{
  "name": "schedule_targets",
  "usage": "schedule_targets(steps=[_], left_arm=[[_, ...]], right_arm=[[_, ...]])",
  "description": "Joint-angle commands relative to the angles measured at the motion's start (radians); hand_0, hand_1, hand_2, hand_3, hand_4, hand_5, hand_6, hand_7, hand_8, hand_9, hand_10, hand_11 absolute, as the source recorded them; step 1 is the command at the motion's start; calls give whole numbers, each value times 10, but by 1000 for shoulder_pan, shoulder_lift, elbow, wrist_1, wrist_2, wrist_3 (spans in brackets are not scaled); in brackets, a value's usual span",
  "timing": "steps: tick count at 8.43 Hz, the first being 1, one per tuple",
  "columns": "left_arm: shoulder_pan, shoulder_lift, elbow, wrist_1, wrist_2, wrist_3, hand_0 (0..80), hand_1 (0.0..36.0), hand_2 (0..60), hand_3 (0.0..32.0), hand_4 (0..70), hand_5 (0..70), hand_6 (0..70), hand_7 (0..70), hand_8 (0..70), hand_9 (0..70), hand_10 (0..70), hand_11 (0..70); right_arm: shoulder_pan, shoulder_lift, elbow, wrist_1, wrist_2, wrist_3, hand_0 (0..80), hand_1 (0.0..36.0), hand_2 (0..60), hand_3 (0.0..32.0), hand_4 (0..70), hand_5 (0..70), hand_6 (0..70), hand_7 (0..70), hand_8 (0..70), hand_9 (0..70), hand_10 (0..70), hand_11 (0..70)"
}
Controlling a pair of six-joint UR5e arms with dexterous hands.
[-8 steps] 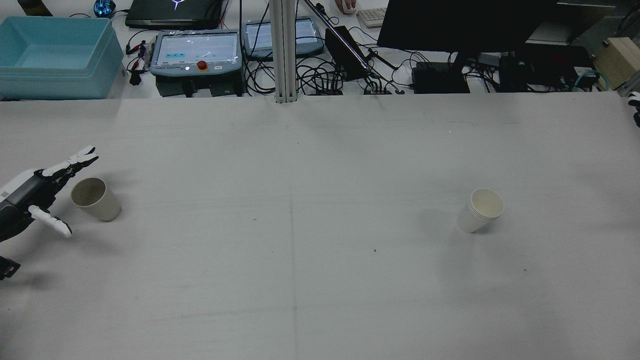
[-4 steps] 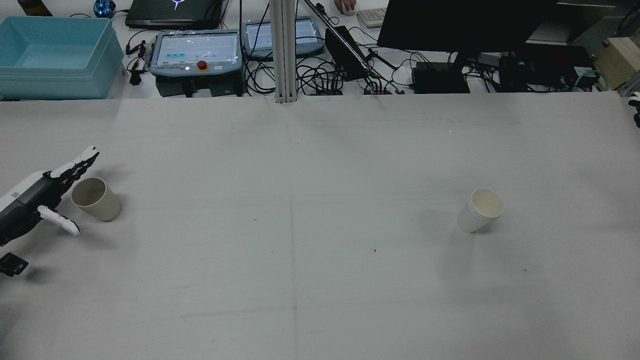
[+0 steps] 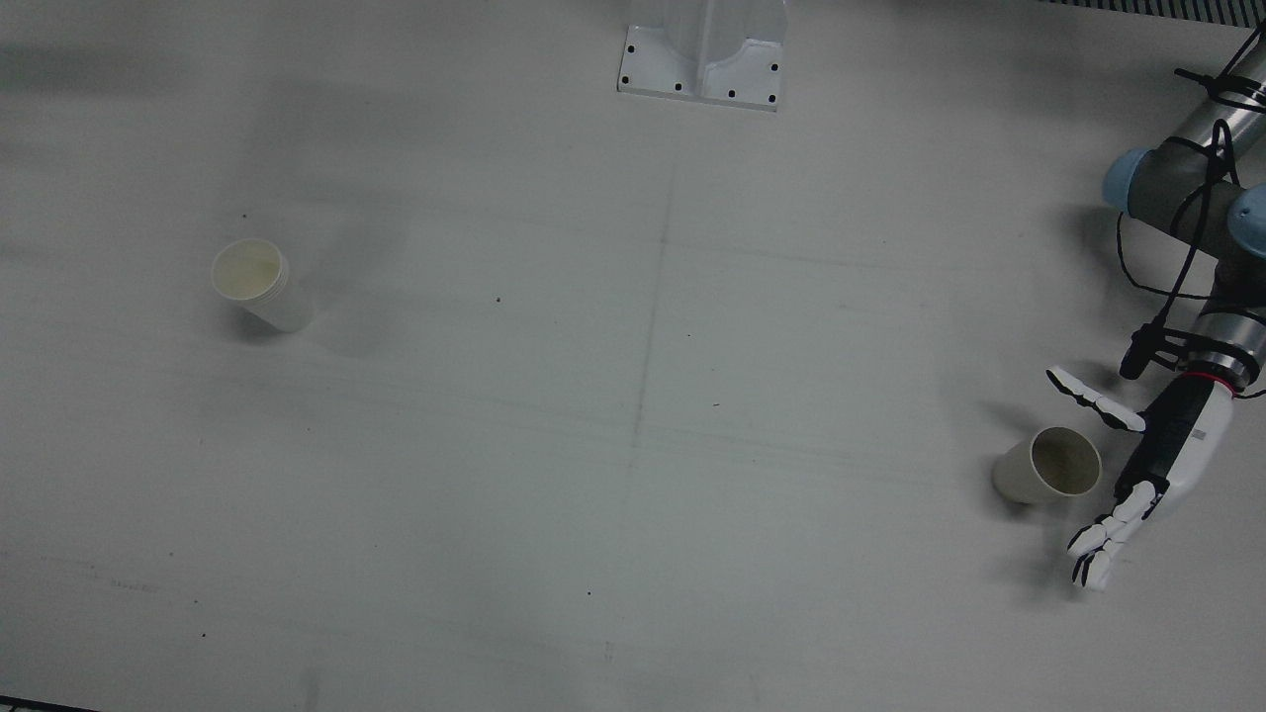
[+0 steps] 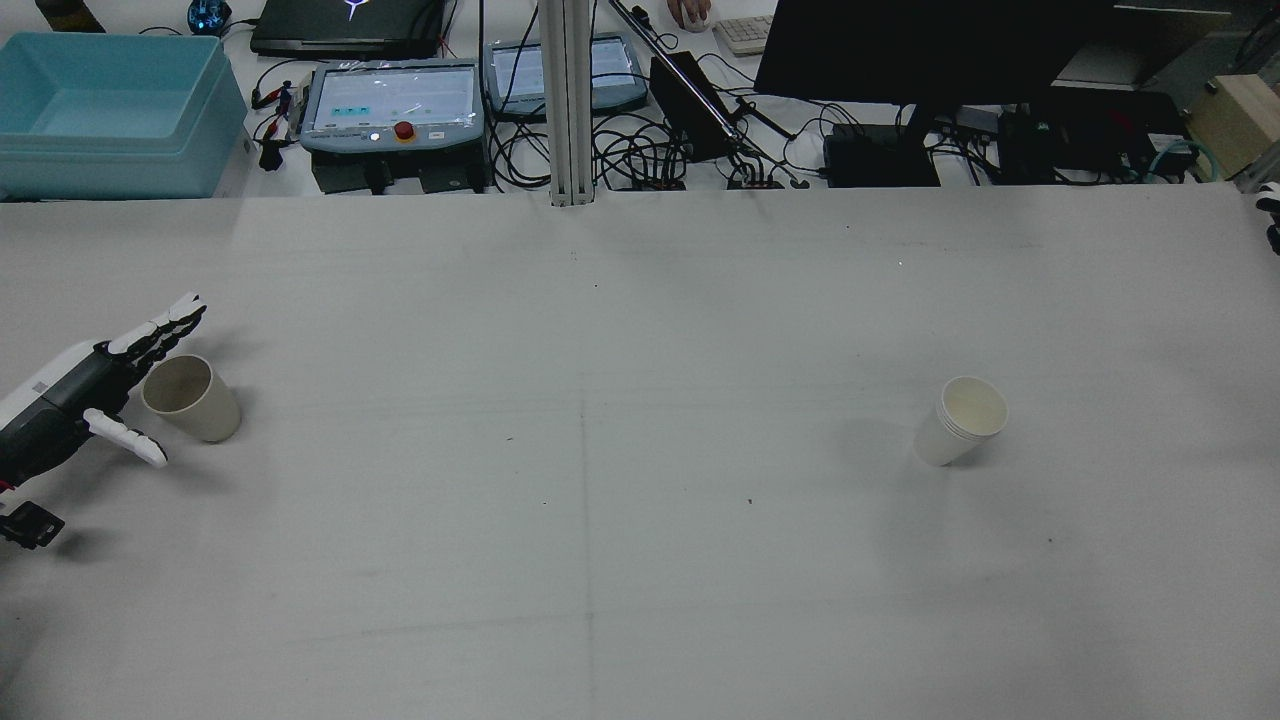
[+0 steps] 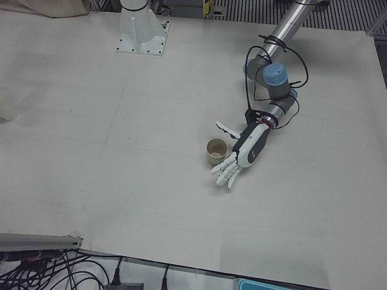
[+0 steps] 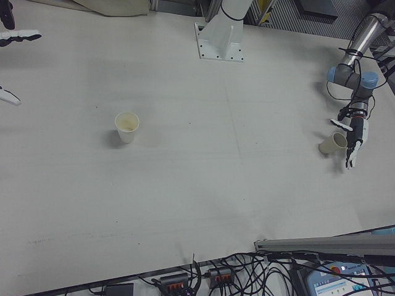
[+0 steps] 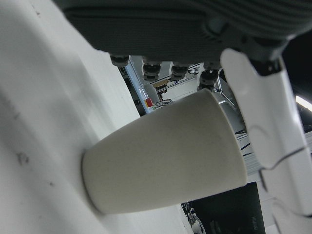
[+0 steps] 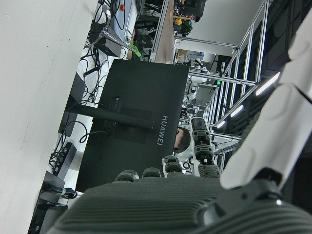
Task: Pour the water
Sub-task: 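Close the left hand fingers around the white paper cup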
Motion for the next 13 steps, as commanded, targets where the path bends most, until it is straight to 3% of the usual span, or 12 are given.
schedule_targets(steps=[1,5,10,11,12,13], left_arm=[[2,-15,-2,41,5,5,530,94,0,66,165,64,43,37,66,61,0,0],[2,-39,1,84,5,11,533,96,0,50,178,68,50,49,70,65,0,0],[0,-64,23,95,5,2,532,94,0,0,225,88,79,90,90,95,0,2],[0,-59,15,98,2,-1,538,92,0,0,277,141,92,93,99,102,0,6],[0,-59,15,101,-2,-1,548,88,0,0,419,282,91,86,101,97,0,2],[0,-61,11,107,-4,-3,553,83,0,0,514,381,94,87,105,100,0,0]], right_arm=[[2,-1,4,1,0,0,460,107,74,0,96,162,58,60,1,4,0,5],[2,-2,1,1,0,0,460,109,74,0,84,147,47,41,0,3,0,3],[4,-4,0,1,0,0,459,107,76,0,76,138,41,26,0,1,0,8],[4,-7,0,1,0,0,461,109,74,0,75,136,40,23,0,1,0,7],[5,-7,-2,1,0,0,459,110,74,0,73,136,37,18,0,1,0,7],[7,-7,-2,1,0,0,459,110,76,0,74,133,37,17,0,1,0,8]])
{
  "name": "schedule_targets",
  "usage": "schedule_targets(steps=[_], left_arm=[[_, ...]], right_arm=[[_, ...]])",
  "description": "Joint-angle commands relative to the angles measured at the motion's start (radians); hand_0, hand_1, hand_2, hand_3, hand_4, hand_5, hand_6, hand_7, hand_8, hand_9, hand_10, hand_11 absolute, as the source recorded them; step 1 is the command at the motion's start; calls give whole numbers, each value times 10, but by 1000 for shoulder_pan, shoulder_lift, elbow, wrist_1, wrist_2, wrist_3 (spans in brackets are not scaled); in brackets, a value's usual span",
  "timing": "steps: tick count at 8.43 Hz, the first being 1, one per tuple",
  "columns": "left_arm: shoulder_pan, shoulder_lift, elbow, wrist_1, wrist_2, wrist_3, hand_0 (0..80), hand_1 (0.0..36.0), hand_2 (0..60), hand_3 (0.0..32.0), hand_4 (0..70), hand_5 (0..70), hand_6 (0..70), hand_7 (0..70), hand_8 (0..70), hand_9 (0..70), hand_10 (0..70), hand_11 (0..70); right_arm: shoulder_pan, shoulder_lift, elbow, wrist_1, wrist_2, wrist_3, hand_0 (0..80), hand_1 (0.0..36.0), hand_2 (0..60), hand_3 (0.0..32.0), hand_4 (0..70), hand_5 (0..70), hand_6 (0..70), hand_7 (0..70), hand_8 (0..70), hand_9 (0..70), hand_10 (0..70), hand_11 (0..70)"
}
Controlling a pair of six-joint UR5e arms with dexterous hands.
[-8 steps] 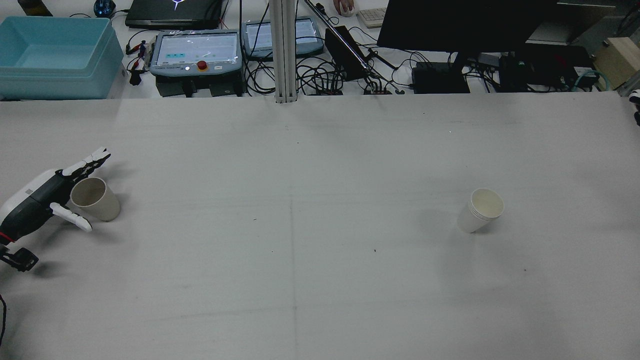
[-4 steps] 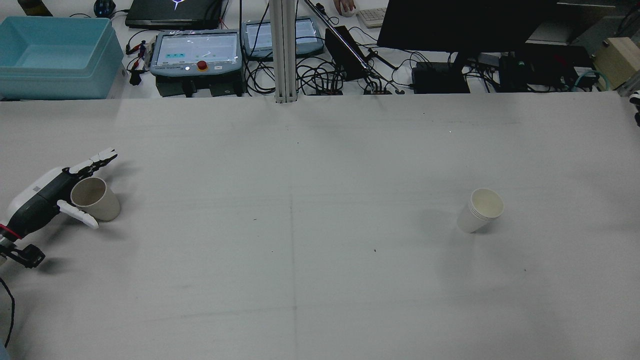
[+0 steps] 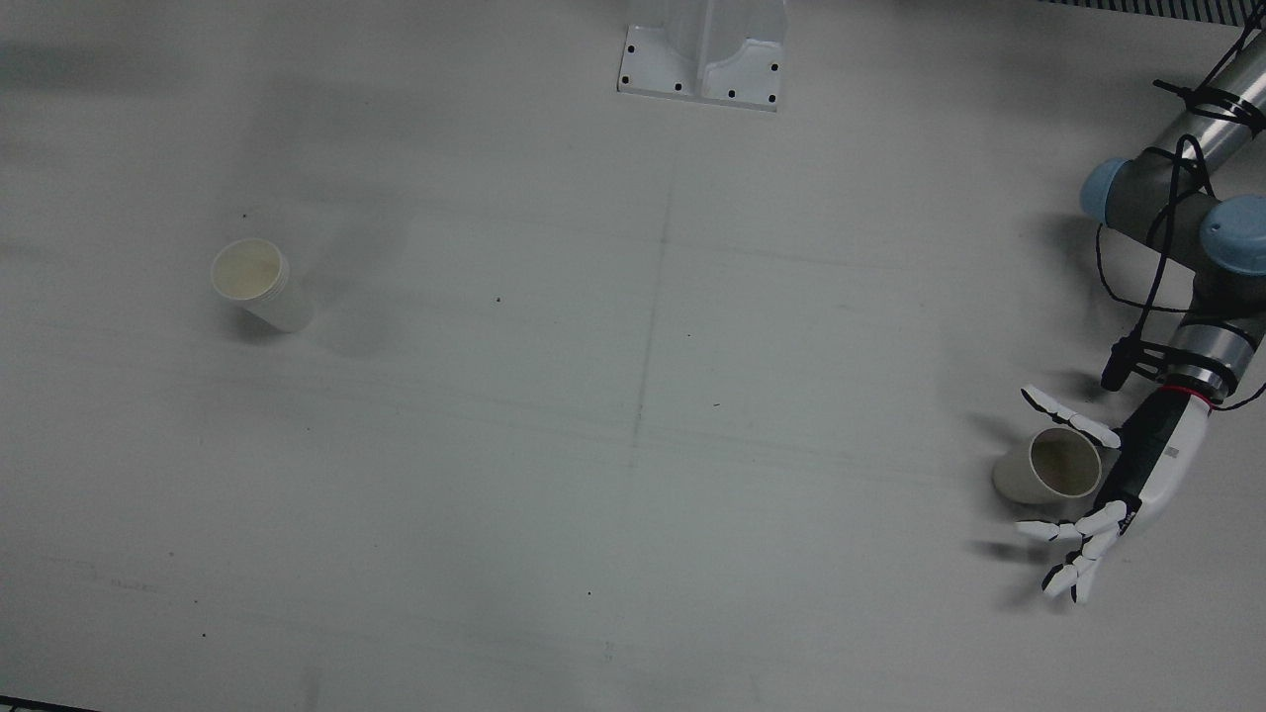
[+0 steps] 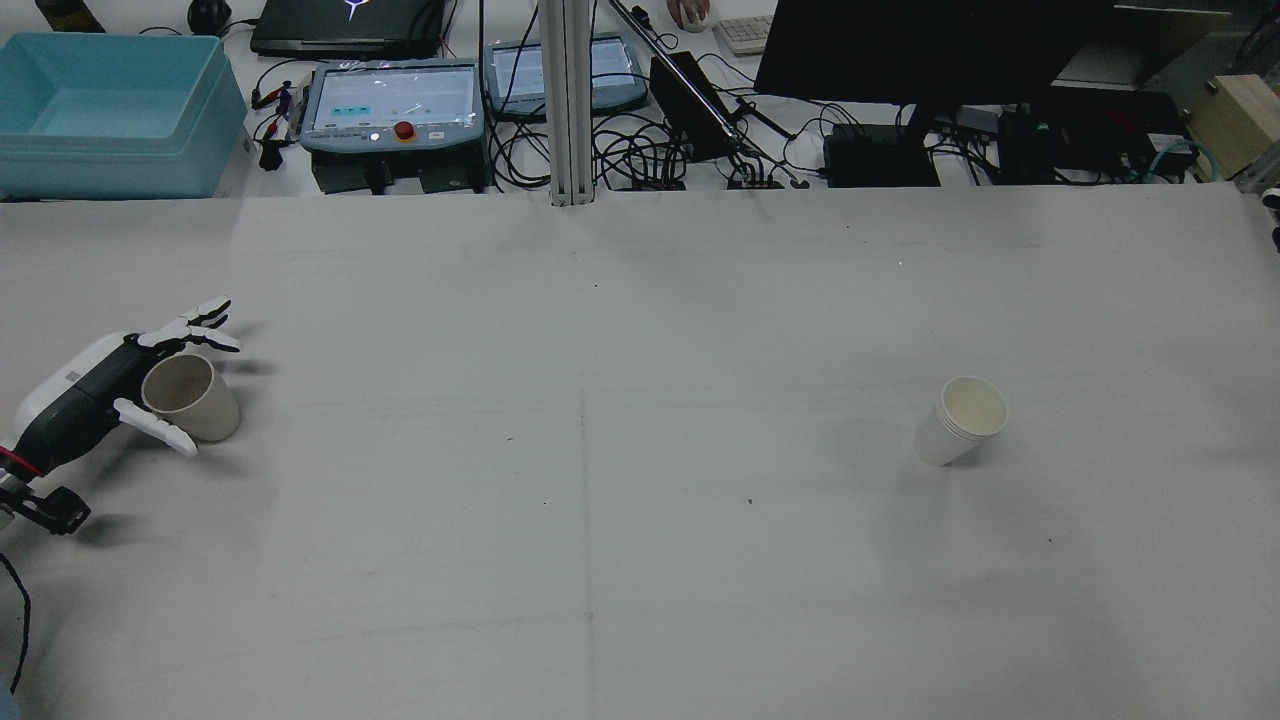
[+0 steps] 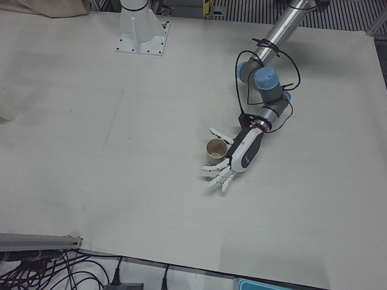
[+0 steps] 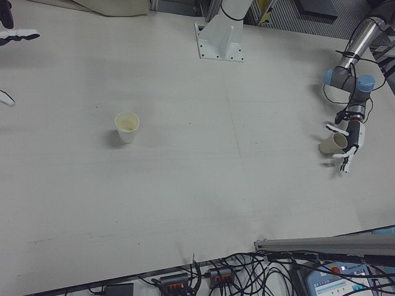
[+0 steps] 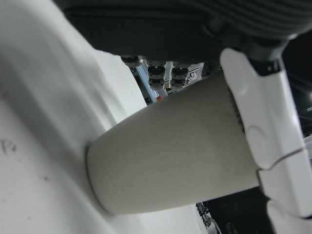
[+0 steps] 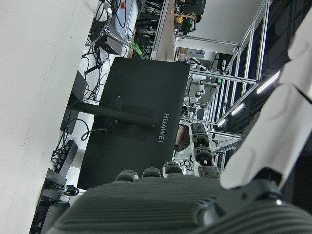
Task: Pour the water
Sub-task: 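Lift the white paper cup slightly with the left hand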
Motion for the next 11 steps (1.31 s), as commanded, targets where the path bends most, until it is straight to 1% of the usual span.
schedule_targets(steps=[1,2,3,4,5,6,7,8,9,10,11], left_arm=[[0,-3,-8,18,-7,-2,550,71,0,0,584,476,105,99,109,107,0,0],[0,-3,-11,23,-7,-3,551,65,0,0,630,562,120,125,116,120,0,0],[0,-3,-21,35,-7,-5,566,80,0,0,666,635,137,148,126,134,0,3],[0,-3,-21,53,-5,-26,600,127,2,0,688,635,143,150,128,136,3,13],[0,-3,-19,57,-5,-37,587,242,432,0,700,612,149,155,131,138,11,29],[-2,-3,-22,57,-7,-39,550,319,600,0,700,582,152,159,129,137,17,39],[-2,-3,-24,60,-5,-52,536,338,600,0,700,567,151,162,127,135,19,42],[-3,-3,-22,72,-4,-89,528,342,600,0,700,568,154,168,127,137,20,42],[-5,-2,-36,111,-4,-144,526,346,600,0,700,575,156,171,128,137,19,41],[-9,7,-75,151,-4,-186,523,328,600,0,700,569,155,174,127,137,17,38],[-15,12,-108,179,-4,-215,525,328,600,0,700,565,154,178,125,135,16,36]], right_arm=[[4,-1,-2,0,0,0,461,111,77,0,74,136,36,15,0,1,0,9],[4,-1,-2,0,0,0,461,111,77,0,74,138,35,12,0,0,0,8],[4,-1,-4,0,0,0,459,112,76,0,75,136,35,10,0,0,0,7],[4,1,-4,0,0,0,460,112,74,0,77,138,35,11,0,0,0,8],[4,2,-4,0,0,0,462,113,77,0,80,141,37,18,0,0,0,9],[4,2,-4,0,0,0,463,114,78,0,83,144,39,20,0,3,0,10],[7,2,-4,0,0,0,463,115,77,0,85,146,41,26,0,4,0,8],[18,2,-4,0,0,2,464,115,77,0,83,141,42,25,0,4,0,10],[19,-4,-8,-3,-5,-21,466,118,74,0,79,133,40,18,0,3,0,11],[13,8,-39,3,-6,-88,469,123,72,0,73,128,37,12,0,0,0,7],[4,10,-85,77,-6,-169,471,130,77,0,60,108,35,9,0,0,0,7]])
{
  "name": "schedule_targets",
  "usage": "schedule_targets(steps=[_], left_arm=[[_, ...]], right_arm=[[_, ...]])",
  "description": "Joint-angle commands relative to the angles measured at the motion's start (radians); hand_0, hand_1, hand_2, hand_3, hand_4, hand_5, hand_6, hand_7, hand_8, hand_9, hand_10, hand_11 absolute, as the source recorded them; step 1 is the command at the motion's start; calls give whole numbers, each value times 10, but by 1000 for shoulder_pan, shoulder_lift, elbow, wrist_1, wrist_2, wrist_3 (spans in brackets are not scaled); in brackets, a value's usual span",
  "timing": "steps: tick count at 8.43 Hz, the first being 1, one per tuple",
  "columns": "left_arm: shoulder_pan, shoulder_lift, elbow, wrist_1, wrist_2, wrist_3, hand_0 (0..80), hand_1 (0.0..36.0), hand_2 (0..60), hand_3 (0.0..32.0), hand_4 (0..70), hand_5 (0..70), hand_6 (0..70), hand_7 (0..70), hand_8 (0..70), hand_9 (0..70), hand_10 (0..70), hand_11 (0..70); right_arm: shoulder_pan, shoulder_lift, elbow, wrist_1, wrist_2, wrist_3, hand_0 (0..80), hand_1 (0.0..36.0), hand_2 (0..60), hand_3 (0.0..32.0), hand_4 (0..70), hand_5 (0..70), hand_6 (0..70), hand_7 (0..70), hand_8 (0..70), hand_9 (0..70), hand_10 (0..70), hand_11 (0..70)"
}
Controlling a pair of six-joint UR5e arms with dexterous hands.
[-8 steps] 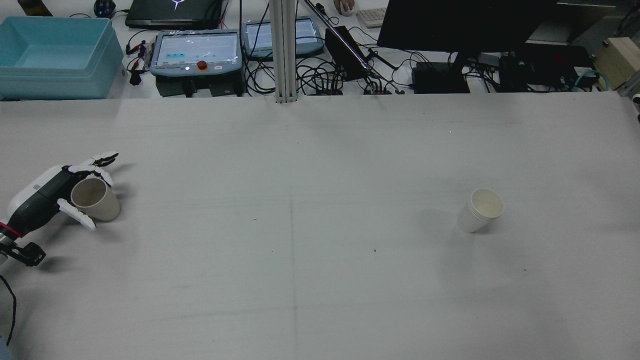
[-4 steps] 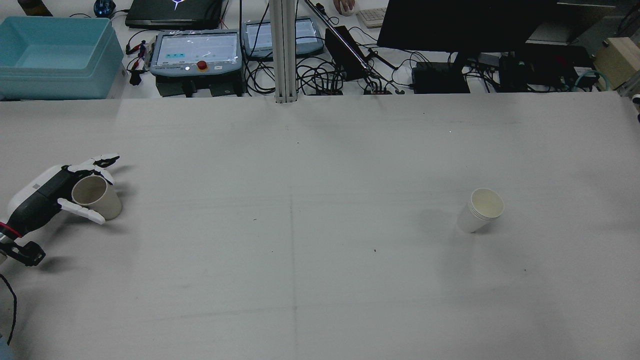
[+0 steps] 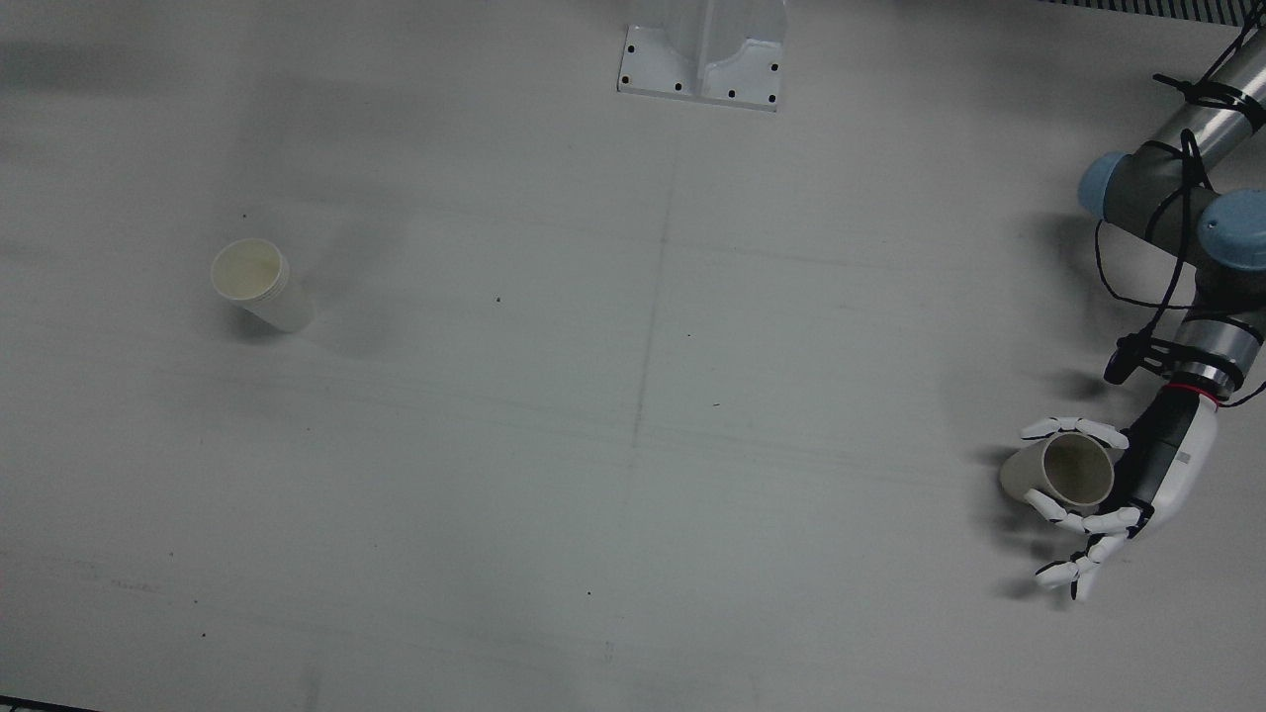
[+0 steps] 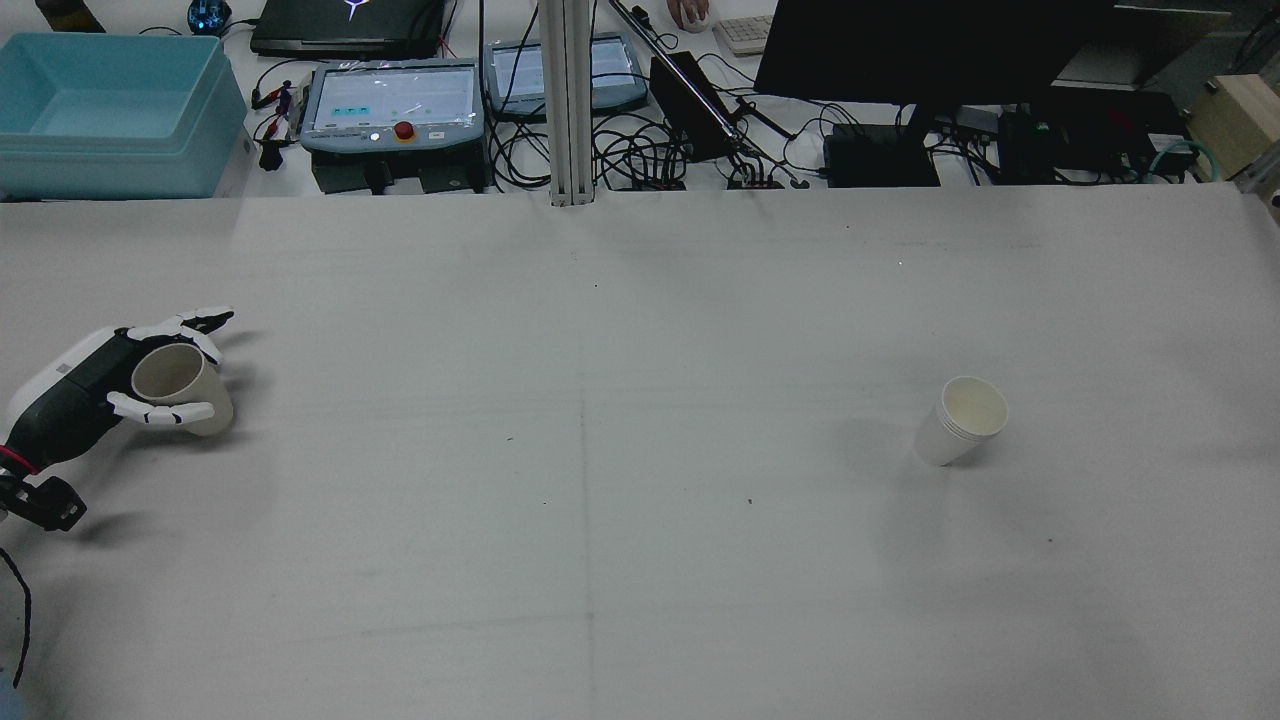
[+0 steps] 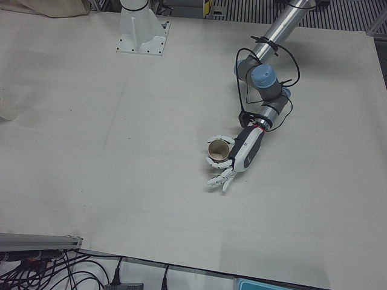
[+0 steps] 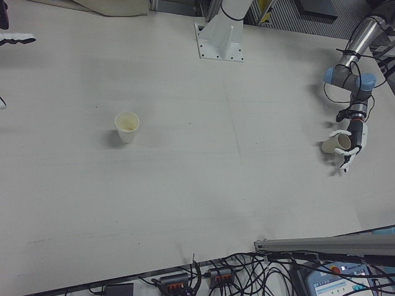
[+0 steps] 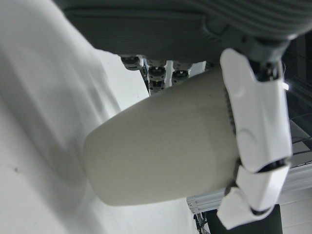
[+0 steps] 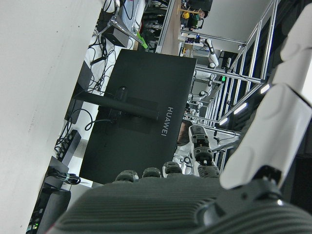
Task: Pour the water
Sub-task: 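Lift the white paper cup slightly with the left hand, then move the right hand toward the other white paper cup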
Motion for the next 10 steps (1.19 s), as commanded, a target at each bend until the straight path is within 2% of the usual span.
schedule_targets(steps=[1,2,3,5,6,8,9,10], left_arm=[[-14,11,-82,75,0,-99,526,318,600,0,700,560,153,177,125,134,15,34],[-11,11,-115,107,-1,-108,532,308,600,0,700,557,153,181,127,137,14,32],[-10,6,-135,124,-1,-110,535,309,600,0,700,560,154,181,127,137,13,32],[-11,9,-160,131,-4,-110,534,316,600,0,700,563,155,183,127,138,14,34],[-13,11,-171,134,-4,-110,532,313,600,0,700,559,154,184,126,136,13,32],[-11,11,-176,137,-4,-118,539,306,600,0,700,553,152,184,125,135,12,30],[-13,12,-174,140,-4,-125,537,306,600,0,700,553,153,186,125,135,12,29],[-14,12,-169,144,-4,-142,539,306,600,0,700,555,154,188,126,136,11,29]], right_arm=[[-20,29,-174,174,-2,-240,493,172,118,0,45,72,25,0,0,0,0,15],[-34,55,-243,211,-1,-301,510,194,127,0,60,72,19,0,0,0,0,6],[-57,87,-276,213,1,-332,504,185,126,0,70,88,22,0,0,0,0,2],[-164,121,-275,213,19,-407,485,152,77,0,44,64,0,0,0,0,0,0],[-272,136,-273,213,81,-413,482,145,64,0,34,63,0,0,0,0,0,0],[-492,136,-275,257,276,-415,481,146,60,0,30,92,0,0,0,0,0,0],[-544,135,-275,302,342,-410,478,145,61,0,24,91,0,0,0,0,0,0],[-577,138,-276,304,364,-409,476,142,59,0,7,77,0,0,0,0,0,0]])
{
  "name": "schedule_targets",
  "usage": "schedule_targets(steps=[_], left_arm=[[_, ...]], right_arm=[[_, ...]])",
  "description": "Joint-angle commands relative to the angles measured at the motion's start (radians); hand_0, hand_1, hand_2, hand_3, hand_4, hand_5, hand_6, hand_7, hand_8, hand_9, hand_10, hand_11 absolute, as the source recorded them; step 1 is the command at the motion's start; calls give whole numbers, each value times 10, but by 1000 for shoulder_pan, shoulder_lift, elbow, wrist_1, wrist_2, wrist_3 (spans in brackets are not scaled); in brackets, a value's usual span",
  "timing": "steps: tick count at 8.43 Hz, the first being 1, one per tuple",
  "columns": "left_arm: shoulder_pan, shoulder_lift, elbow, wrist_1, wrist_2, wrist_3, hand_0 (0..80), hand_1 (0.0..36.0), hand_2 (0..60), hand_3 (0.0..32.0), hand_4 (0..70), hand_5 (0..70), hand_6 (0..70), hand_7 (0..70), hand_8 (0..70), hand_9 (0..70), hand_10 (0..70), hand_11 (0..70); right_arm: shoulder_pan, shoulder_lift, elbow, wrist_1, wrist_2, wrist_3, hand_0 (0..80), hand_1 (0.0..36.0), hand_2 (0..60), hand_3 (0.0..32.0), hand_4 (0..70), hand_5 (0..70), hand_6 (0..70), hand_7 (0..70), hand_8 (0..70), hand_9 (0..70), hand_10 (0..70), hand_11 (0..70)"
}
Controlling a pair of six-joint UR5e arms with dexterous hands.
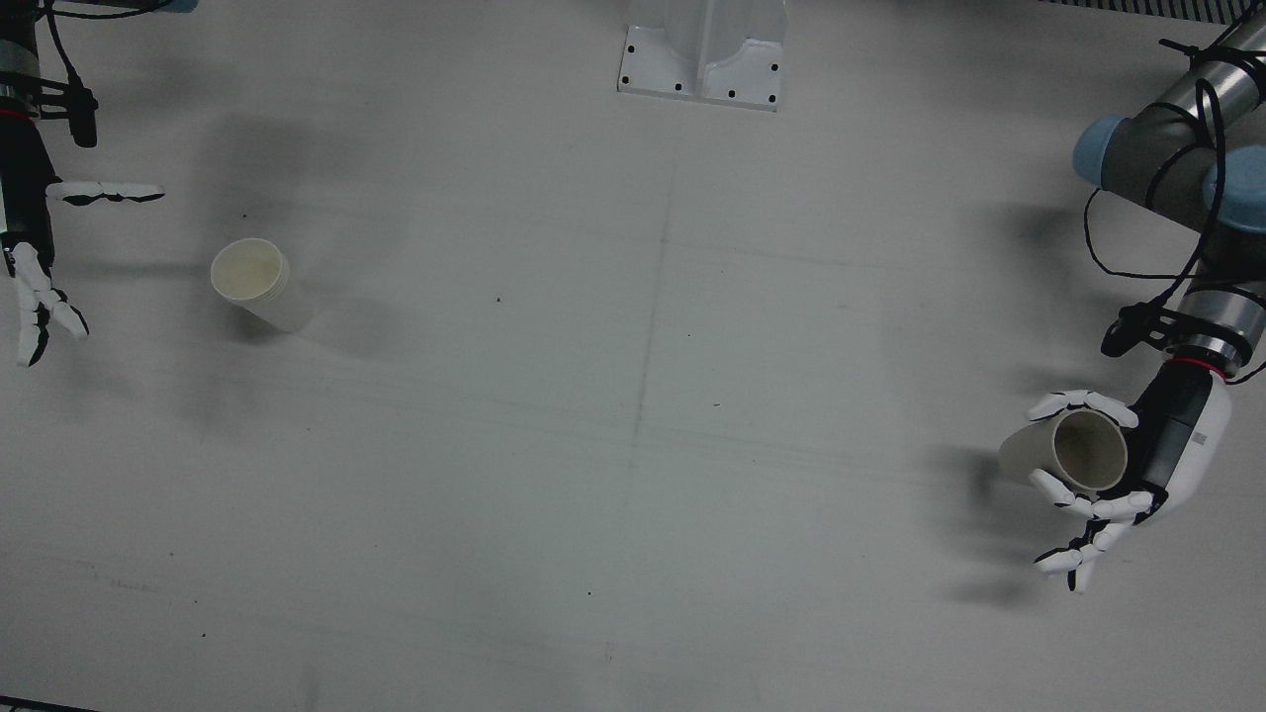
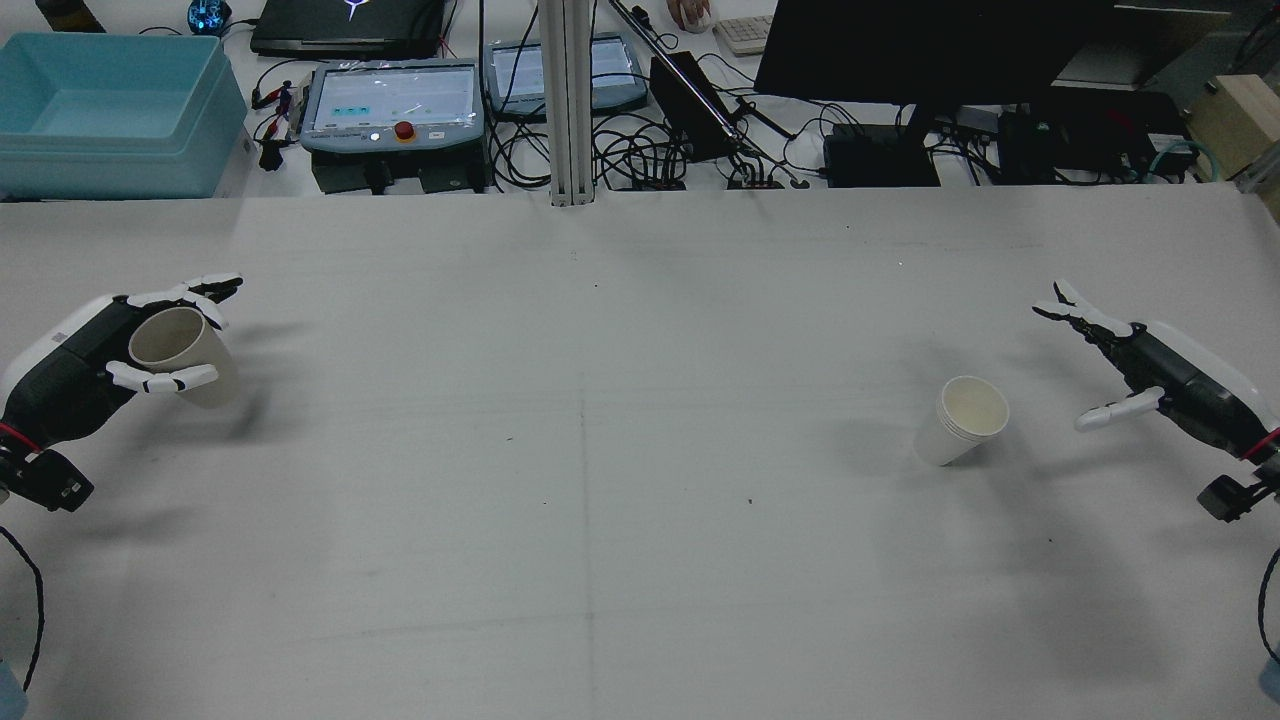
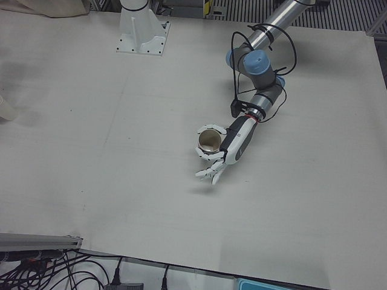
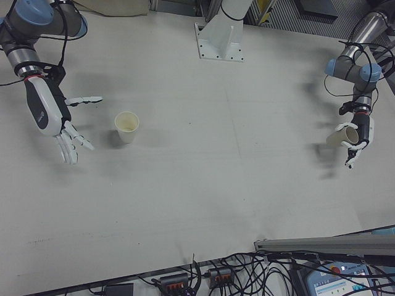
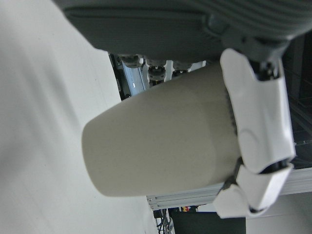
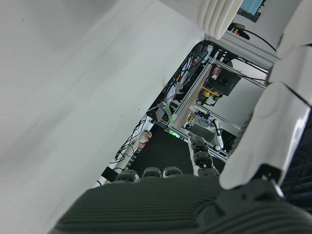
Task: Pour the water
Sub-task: 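Move the right hand toward the other white paper cup, then close the right hand fingers around the second white paper cup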
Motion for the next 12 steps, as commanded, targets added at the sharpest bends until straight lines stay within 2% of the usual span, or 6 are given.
schedule_targets(steps=[1,3,4,9,11,12], left_arm=[[-4,3,4,8,0,-29,539,302,600,0,700,553,153,188,127,137,11,29],[-7,18,4,8,0,-37,539,291,600,0,700,548,149,182,126,137,10,27],[-9,29,4,8,-2,-38,539,287,600,0,700,546,150,183,127,137,10,27],[-5,33,4,6,-3,-38,541,278,600,0,700,541,147,180,126,137,11,28],[-7,35,5,6,-15,-38,538,273,600,0,700,539,148,181,127,139,12,29],[-7,36,5,6,-15,-38,537,269,600,0,700,537,148,182,127,140,12,28]], right_arm=[[-177,28,-10,47,135,1,480,151,73,0,12,75,0,0,0,0,0,0],[-258,54,-62,47,201,1,478,146,62,0,25,84,0,0,0,0,0,0],[-279,54,-61,47,221,1,484,151,48,0,3,80,0,0,0,0,0,0],[-314,86,-59,30,242,-13,507,182,66,0,8,103,0,0,0,0,0,0],[-352,97,-58,29,284,-13,523,200,96,0,46,162,16,17,0,0,0,9],[-377,97,-59,26,317,-13,542,215,108,0,70,235,62,105,3,11,10,38]])
